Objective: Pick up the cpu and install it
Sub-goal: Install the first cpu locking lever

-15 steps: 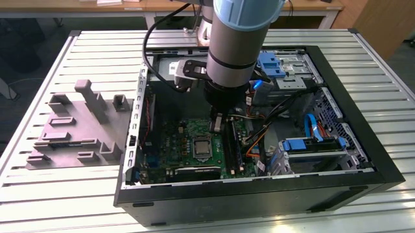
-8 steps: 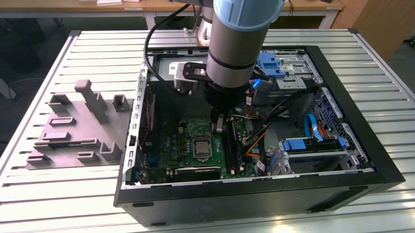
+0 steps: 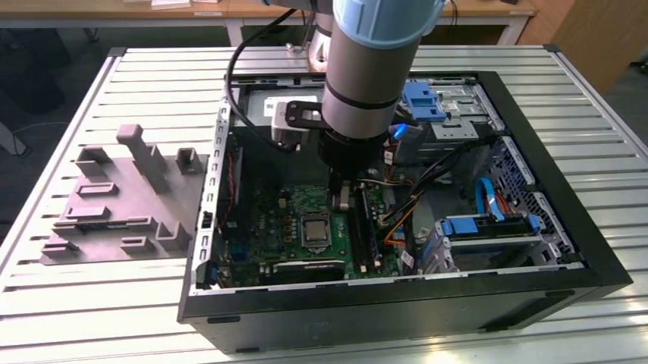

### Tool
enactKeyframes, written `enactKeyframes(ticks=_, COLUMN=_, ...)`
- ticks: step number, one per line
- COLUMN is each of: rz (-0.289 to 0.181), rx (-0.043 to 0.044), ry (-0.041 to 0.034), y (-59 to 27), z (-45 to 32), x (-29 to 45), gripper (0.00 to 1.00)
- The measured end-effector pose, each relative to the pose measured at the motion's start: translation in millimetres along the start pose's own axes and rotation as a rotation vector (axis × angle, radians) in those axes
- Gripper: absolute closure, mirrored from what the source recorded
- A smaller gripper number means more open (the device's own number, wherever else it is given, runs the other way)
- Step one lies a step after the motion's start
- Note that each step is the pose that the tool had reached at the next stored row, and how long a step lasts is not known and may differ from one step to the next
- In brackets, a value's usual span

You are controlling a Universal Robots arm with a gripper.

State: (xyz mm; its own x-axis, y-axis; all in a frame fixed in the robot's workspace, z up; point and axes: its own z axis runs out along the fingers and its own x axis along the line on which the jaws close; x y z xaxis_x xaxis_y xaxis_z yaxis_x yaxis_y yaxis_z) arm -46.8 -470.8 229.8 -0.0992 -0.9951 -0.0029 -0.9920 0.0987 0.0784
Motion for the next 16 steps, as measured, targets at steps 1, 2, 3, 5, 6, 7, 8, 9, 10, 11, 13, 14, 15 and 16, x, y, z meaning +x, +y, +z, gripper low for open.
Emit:
enactKeyframes(ticks=1, rz=-0.006, rx=-0.0002, ry=0.005, y=0.0, z=0.3, x=0.0, gripper=0.89)
enactKeyframes(ticks=2, rz=-0.011, rx=-0.0001, ry=0.0101, y=0.0, z=0.6, x=0.0, gripper=0.89)
enactKeyframes(ticks=3, rz=-0.016, rx=0.0001, ry=0.0147, y=0.0, z=1.1, x=0.0, gripper=0.89)
enactKeyframes(ticks=5, rz=-0.026, rx=0.0005, ry=0.0192, y=0.0, z=2.6, x=0.0, gripper=0.89)
enactKeyframes(ticks=6, rz=-0.028, rx=0.0008, ry=0.0232, y=0.2, z=3.1, x=0.1, gripper=0.89)
enactKeyframes(ticks=7, rz=-0.028, rx=0.0012, ry=0.0275, y=0.5, z=3.7, x=0.2, gripper=0.89)
enactKeyframes(ticks=8, rz=-0.028, rx=0.0015, ry=0.0311, y=0.6, z=4.2, x=0.4, gripper=0.89)
enactKeyframes(ticks=9, rz=-0.028, rx=0.0019, ry=0.035, y=0.7, z=4.5, x=0.8, gripper=0.89)
enactKeyframes(ticks=10, rz=-0.028, rx=0.0023, ry=0.0402, y=0.8, z=4.7, x=1.2, gripper=0.89)
enactKeyframes(ticks=11, rz=-0.028, rx=0.0028, ry=0.0466, y=0.9, z=4.8, x=1.5, gripper=0.89)
enactKeyframes(ticks=13, rz=-0.028, rx=0.0038, ry=0.0584, y=0.7, z=5.4, x=2.0, gripper=0.89)
enactKeyframes(ticks=14, rz=-0.028, rx=0.0041, ry=0.0619, y=0.7, z=5.7, x=2.6, gripper=0.89)
enactKeyframes(ticks=15, rz=-0.029, rx=0.0042, ry=0.064, y=0.7, z=6.0, x=3.2, gripper=0.89)
enactKeyframes(ticks=16, rz=-0.03, rx=0.0043, ry=0.0642, y=0.6, z=6.3, x=3.8, gripper=0.89)
